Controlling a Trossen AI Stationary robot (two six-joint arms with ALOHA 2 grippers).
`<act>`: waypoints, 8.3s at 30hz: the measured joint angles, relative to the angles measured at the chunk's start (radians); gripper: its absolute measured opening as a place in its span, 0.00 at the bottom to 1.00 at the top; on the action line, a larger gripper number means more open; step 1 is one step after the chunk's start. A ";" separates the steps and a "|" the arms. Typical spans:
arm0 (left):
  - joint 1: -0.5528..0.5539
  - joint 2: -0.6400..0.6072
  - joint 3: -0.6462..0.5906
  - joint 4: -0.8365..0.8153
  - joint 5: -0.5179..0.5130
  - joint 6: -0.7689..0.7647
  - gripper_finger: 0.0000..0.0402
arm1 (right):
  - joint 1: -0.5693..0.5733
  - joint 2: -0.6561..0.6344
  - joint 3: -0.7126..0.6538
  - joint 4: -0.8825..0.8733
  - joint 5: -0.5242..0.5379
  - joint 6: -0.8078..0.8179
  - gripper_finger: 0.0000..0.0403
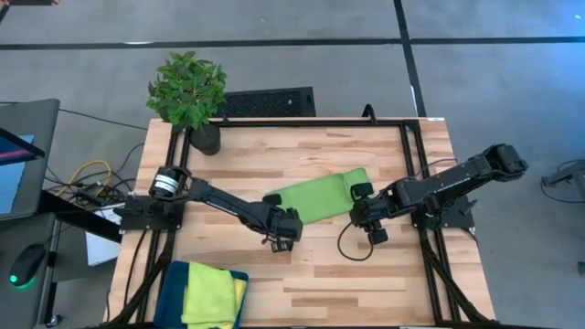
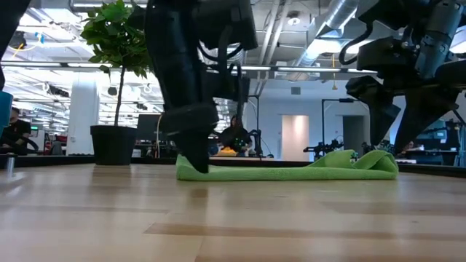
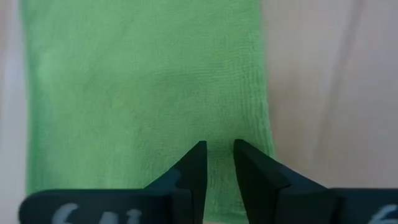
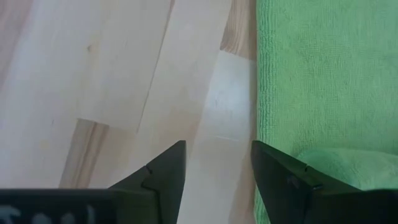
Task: Fold microfiber towels
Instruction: Fold the green microfiber towel, then put the green microfiber towel into the bin
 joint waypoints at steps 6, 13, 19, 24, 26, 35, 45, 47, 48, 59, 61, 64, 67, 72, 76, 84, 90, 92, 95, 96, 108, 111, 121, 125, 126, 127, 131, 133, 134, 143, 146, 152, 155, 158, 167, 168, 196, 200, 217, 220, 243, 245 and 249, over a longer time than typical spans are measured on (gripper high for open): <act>-0.029 0.004 0.001 0.008 0.000 0.028 0.16 | 0.000 0.000 0.000 0.010 0.001 0.000 0.50; -0.070 0.002 0.027 -0.005 0.004 -0.004 0.14 | 0.000 0.000 0.000 0.015 0.001 0.000 0.49; -0.092 0.000 0.093 -0.098 -0.004 -0.055 0.14 | 0.000 0.000 0.000 0.015 0.001 -0.001 0.49; -0.098 0.000 0.079 -0.075 -0.001 -0.092 0.14 | 0.000 0.000 0.000 0.015 0.001 -0.002 0.48; -0.098 0.000 0.073 -0.076 -0.003 -0.107 0.14 | 0.000 0.000 0.000 0.015 0.001 -0.002 0.48; -0.097 0.000 0.076 -0.044 -0.005 -0.137 0.14 | 0.000 0.000 0.000 0.015 0.001 -0.027 0.48; -0.085 0.001 0.076 -0.044 0.051 -0.116 0.14 | 0.000 0.000 0.000 0.015 0.001 -0.035 0.48; -0.088 0.009 0.077 -0.036 0.050 -0.093 0.14 | 0.000 0.000 0.000 0.016 0.001 -0.038 0.48; -0.088 0.013 0.077 -0.038 0.051 -0.088 0.14 | 0.000 0.000 0.000 0.016 0.001 -0.038 0.48; -0.089 0.044 0.079 -0.059 0.057 -0.075 0.35 | 0.000 0.000 0.000 0.026 0.001 -0.044 0.48; -0.089 0.044 0.080 -0.061 0.066 -0.067 0.39 | 0.000 0.000 0.000 0.030 0.001 -0.045 0.48; -0.088 0.044 0.080 -0.065 0.064 -0.025 0.42 | 0.000 0.000 0.000 0.036 0.001 -0.045 0.48; -0.094 0.044 0.081 -0.084 0.029 -0.003 0.42 | 0.000 0.000 0.000 0.039 0.001 -0.045 0.48; -0.097 0.044 0.081 -0.134 -0.012 0.009 0.40 | 0.000 0.000 0.000 0.041 0.001 -0.045 0.48; -0.097 0.054 0.083 -0.142 -0.021 0.005 0.38 | 0.000 0.000 0.000 0.042 0.001 -0.045 0.48; -0.098 0.065 0.082 -0.144 -0.024 -0.005 0.30 | 0.000 0.000 0.000 0.042 0.001 -0.045 0.48; -0.098 0.067 0.082 -0.146 0.010 0.000 0.03 | 0.000 -0.001 0.000 0.041 0.001 -0.045 0.48; -0.098 0.069 0.096 -0.162 0.009 0.005 0.02 | 0.000 -0.002 0.000 0.031 0.001 -0.045 0.48; -0.093 0.079 0.142 -0.260 -0.032 0.044 0.01 | 0.000 -0.003 0.000 0.026 0.001 -0.037 0.48; -0.092 0.081 0.167 -0.293 -0.055 0.058 0.01 | 0.000 -0.003 0.000 0.018 0.001 -0.037 0.48; 0.021 0.073 0.386 -0.248 -0.137 0.376 0.00 | 0.001 -0.105 -0.001 -0.101 0.055 0.053 0.48; 0.058 0.073 0.386 -0.130 -0.124 0.486 0.00 | 0.001 -0.177 -0.001 -0.102 0.055 0.061 0.48; 0.157 0.114 0.386 0.193 -0.056 0.710 0.00 | 0.001 -0.369 0.000 -0.104 0.055 0.089 0.48; 0.196 0.149 0.386 0.316 -0.030 0.723 0.00 | 0.001 -0.394 0.000 -0.103 0.065 0.089 0.48; 0.204 0.149 0.386 0.329 -0.027 0.728 0.00 | 0.001 -0.398 0.000 -0.103 0.070 0.089 0.48; 0.210 0.149 0.386 0.346 -0.029 0.733 0.00 | 0.001 -0.398 0.000 -0.103 0.071 0.089 0.48; 0.223 0.149 0.387 0.470 -0.020 0.757 0.00 | 0.001 -0.394 0.000 -0.102 0.073 0.089 0.48; 0.227 0.148 0.387 0.521 0.000 0.793 0.00 | 0.001 -0.392 0.000 -0.104 0.073 0.089 0.48; 0.228 0.147 0.388 0.538 0.009 0.810 0.00 | 0.001 -0.393 0.000 -0.103 0.073 0.089 0.48; 0.250 0.226 0.389 0.680 0.045 0.837 0.00 | 0.001 -0.396 0.000 -0.102 0.073 0.089 0.48; 0.249 0.230 0.389 0.723 0.039 0.848 0.00 | 0.000 -0.396 0.000 -0.103 0.073 0.089 0.48; 0.254 0.227 0.389 0.773 0.090 0.822 0.00 | 0.000 -0.395 0.000 -0.103 0.073 0.088 0.48; 0.254 0.227 0.389 0.775 0.100 0.820 0.00 | 0.000 -0.395 0.000 -0.103 0.073 0.088 0.48; 0.254 0.227 0.389 0.782 0.146 0.825 0.02 | 0.000 -0.395 0.000 -0.103 0.073 0.088 0.48; 0.263 0.227 0.389 0.800 0.163 0.812 0.26 | 0.000 -0.395 0.000 -0.103 0.073 0.088 0.48; 0.265 0.227 0.389 0.800 0.163 0.804 0.29 | 0.000 -0.395 0.000 -0.103 0.073 0.088 0.48; 0.107 0.174 0.305 0.396 0.109 0.795 0.49 | 0.000 -0.395 0.000 -0.103 0.071 0.087 0.48; 0.102 0.180 0.291 0.404 0.095 0.783 0.49 | 0.000 -0.395 0.000 -0.103 0.072 0.087 0.48; 0.105 0.276 0.292 0.487 0.001 0.758 0.49 | 0.000 -0.395 0.000 -0.099 0.039 0.087 0.48; 0.105 0.276 0.293 0.476 -0.003 0.753 0.49 | 0.000 -0.395 0.000 -0.098 0.040 0.087 0.48; 0.104 0.285 0.297 0.294 0.029 0.512 0.02 | 0.000 -0.395 0.000 -0.090 0.043 0.088 0.48; 0.098 0.261 0.294 0.231 0.024 0.484 0.01 | 0.000 -0.395 0.000 -0.090 0.043 0.088 0.48; 0.079 0.203 0.286 0.078 0.029 0.438 0.01 | 0.000 -0.395 0.000 -0.083 0.043 0.088 0.48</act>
